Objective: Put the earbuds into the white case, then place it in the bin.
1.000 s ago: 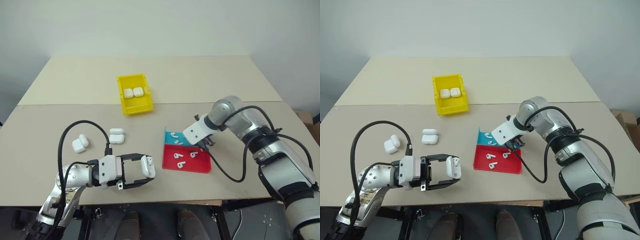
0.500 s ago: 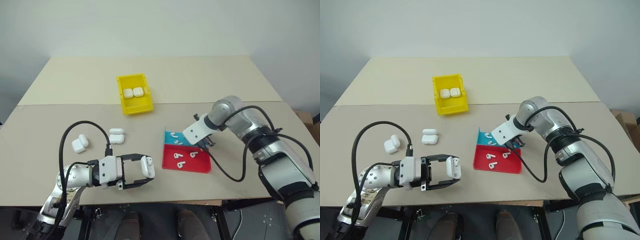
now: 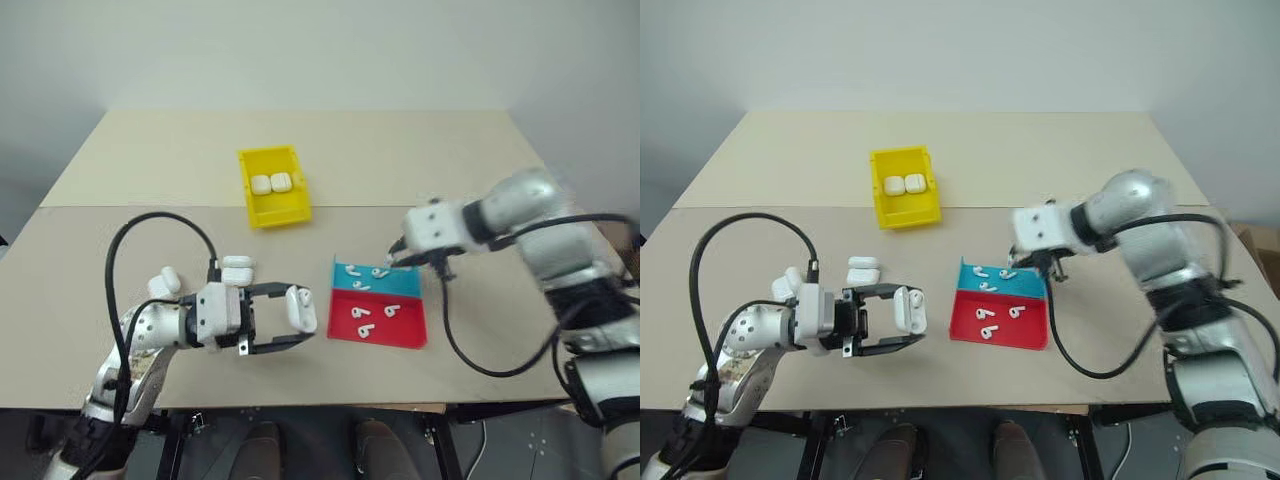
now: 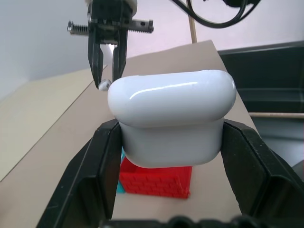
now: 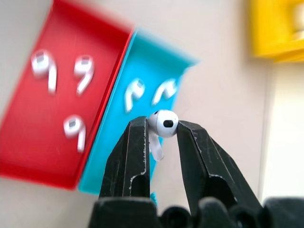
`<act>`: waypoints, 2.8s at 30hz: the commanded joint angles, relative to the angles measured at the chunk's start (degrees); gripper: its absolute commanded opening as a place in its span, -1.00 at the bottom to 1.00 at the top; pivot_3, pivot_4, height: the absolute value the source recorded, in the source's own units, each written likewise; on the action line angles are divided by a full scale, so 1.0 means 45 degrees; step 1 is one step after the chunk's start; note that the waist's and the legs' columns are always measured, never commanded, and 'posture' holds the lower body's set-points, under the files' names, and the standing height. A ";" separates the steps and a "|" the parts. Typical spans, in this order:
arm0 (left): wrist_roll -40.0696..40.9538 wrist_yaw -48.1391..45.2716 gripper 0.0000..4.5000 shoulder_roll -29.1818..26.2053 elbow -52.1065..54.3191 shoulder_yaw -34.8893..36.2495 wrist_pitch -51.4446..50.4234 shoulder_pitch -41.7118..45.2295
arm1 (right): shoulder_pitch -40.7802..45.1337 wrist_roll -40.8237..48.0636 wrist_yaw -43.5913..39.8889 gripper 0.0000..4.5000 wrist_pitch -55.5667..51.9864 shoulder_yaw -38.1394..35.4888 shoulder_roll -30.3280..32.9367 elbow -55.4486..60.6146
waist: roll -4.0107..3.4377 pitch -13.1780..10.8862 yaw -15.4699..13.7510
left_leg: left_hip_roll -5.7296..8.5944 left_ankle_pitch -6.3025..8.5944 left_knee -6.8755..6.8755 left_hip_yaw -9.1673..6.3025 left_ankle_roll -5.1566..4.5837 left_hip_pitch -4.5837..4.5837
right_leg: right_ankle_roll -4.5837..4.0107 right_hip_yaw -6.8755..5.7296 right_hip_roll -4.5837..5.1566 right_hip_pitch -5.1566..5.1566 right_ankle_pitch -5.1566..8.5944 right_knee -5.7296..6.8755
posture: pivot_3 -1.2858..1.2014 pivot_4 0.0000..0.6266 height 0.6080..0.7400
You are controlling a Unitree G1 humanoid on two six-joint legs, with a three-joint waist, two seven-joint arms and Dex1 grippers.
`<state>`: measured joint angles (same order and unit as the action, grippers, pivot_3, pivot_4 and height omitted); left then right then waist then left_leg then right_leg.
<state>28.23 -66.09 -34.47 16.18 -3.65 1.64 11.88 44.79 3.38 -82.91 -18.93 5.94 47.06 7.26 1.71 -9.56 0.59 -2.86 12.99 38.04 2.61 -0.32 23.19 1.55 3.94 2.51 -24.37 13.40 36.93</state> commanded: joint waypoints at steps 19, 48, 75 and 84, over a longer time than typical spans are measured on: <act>0.1669 -0.0314 0.25 0.2315 -0.1361 -0.0253 -0.2996 0.5260 | -0.3139 1.6324 1.1721 -0.60 -0.9346 -0.7302 -0.4024 0.7665 | 0.0006 0.0001 0.0128 | 0.0020 -0.0001 0.0016 -0.0047 -0.0001 0.0023 | 0.0039 0.0005 -0.0007 0.0027 -0.0007 -0.0037 | 0.03 -0.52 1.00; 0.1522 -0.0035 0.25 0.2643 -0.0735 -0.0013 -0.2660 0.4571 | -0.5338 1.3960 1.1419 -0.60 -0.5952 -0.4006 -0.2366 0.7899 | 0.0008 0.0000 0.0093 | 0.0020 -0.0002 0.0016 -0.0053 -0.0003 0.0028 | 0.0042 0.0003 -0.0009 0.0026 -0.0005 -0.0051 | 0.03 -0.52 1.00; -0.1331 -0.0187 0.25 0.2605 -0.2888 -0.1641 -0.1902 0.5703 | -0.0330 1.0834 0.8196 -0.99 -0.6126 -0.1012 0.1929 0.6445 | 0.0009 -0.0001 0.0109 | 0.0020 -0.0003 0.0017 -0.0047 -0.0003 0.0021 | 0.0050 0.0007 -0.0012 0.0021 0.0002 -0.0053 | 0.03 -0.52 1.00; -0.2057 -0.0166 0.25 0.2673 -0.2859 -0.2107 -0.1798 0.5955 | 0.1350 0.6987 0.6666 -0.99 -0.5068 0.1915 0.1355 0.5527 | 0.0008 -0.0001 0.0033 | 0.0022 -0.0001 0.0018 -0.0044 -0.0004 0.0082 | 0.0045 0.0005 -0.0004 -0.0023 -0.0003 -0.0069 | 0.03 -0.52 1.00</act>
<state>19.42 -66.98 -22.37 1.64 -12.72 -7.39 37.73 49.58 38.10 -51.83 -44.00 13.92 53.43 32.06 1.75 -9.57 0.74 -2.76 12.98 38.12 2.40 -0.33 23.56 1.75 3.96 2.49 -24.47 13.39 36.62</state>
